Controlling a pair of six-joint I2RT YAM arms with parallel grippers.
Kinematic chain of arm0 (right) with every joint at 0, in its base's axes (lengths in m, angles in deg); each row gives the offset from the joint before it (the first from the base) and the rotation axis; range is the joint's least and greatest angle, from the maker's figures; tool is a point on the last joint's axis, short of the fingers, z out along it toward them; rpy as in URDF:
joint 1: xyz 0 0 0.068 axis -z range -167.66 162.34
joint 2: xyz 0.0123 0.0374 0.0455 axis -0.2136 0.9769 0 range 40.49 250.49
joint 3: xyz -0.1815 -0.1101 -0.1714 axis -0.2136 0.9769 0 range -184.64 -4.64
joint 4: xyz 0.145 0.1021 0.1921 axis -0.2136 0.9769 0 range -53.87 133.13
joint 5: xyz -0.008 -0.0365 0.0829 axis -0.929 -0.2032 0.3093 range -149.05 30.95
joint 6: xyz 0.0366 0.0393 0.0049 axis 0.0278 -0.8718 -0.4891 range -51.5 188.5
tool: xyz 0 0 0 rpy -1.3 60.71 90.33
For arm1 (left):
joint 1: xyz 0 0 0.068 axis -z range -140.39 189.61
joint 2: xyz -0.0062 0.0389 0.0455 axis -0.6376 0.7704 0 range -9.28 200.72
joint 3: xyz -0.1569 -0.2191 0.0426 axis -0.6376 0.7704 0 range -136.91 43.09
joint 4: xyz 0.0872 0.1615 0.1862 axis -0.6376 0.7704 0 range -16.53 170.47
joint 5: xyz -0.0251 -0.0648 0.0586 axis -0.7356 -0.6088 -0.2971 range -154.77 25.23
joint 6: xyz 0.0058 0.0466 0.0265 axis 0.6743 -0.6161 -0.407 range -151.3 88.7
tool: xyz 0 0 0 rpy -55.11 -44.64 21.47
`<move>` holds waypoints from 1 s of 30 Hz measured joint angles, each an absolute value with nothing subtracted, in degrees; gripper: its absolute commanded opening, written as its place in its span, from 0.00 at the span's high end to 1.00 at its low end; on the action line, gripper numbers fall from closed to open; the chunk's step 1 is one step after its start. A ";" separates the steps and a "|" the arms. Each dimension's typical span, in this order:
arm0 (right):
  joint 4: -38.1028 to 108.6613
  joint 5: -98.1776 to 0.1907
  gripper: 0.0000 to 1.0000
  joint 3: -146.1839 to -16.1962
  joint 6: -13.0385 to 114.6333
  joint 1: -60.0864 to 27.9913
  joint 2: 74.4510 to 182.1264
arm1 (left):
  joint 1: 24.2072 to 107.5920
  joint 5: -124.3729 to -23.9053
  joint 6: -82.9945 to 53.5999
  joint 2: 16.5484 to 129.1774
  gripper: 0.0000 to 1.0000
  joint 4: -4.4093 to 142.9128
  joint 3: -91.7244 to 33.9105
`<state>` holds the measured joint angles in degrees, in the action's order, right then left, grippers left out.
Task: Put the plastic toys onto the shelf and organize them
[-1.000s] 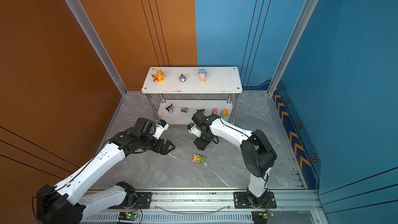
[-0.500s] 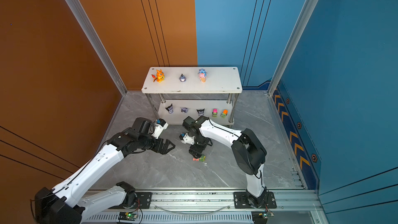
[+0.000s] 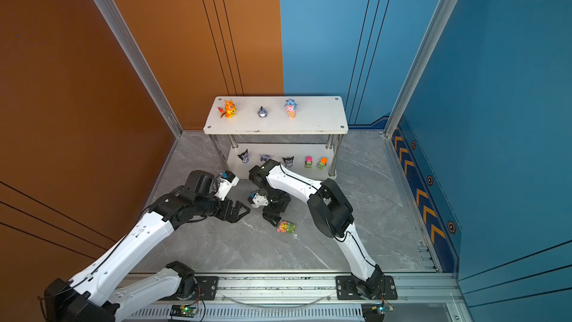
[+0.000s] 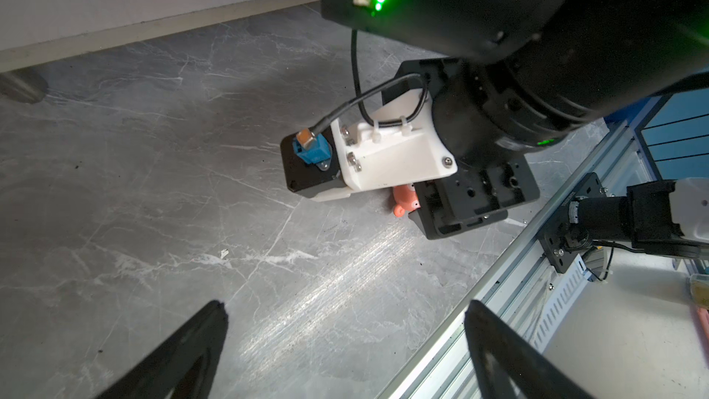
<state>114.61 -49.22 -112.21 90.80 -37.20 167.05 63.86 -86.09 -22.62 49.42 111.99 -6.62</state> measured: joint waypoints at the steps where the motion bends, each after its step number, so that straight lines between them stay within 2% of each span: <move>1: 115.28 -49.35 0.26 -112.21 90.80 -37.29 167.05 | 63.79 -86.26 -22.62 49.42 0.02 111.99 -6.62; 11: 117.84 -51.08 0.24 -112.05 90.76 -37.84 167.36 | 63.01 -87.58 -22.64 49.42 0.02 111.99 -6.62; 20: 118.21 -51.95 0.26 -112.14 90.76 -37.95 172.60 | 62.85 -87.77 -22.64 49.42 0.02 111.99 -6.62; 25: 118.21 -53.05 0.37 -112.18 90.56 -38.19 173.26 | 62.85 -87.79 -22.64 49.44 0.02 111.99 -6.62; 30: 118.19 -53.55 0.57 -112.60 90.21 -38.71 174.11 | 62.79 -87.84 -22.64 49.44 0.02 111.99 -6.62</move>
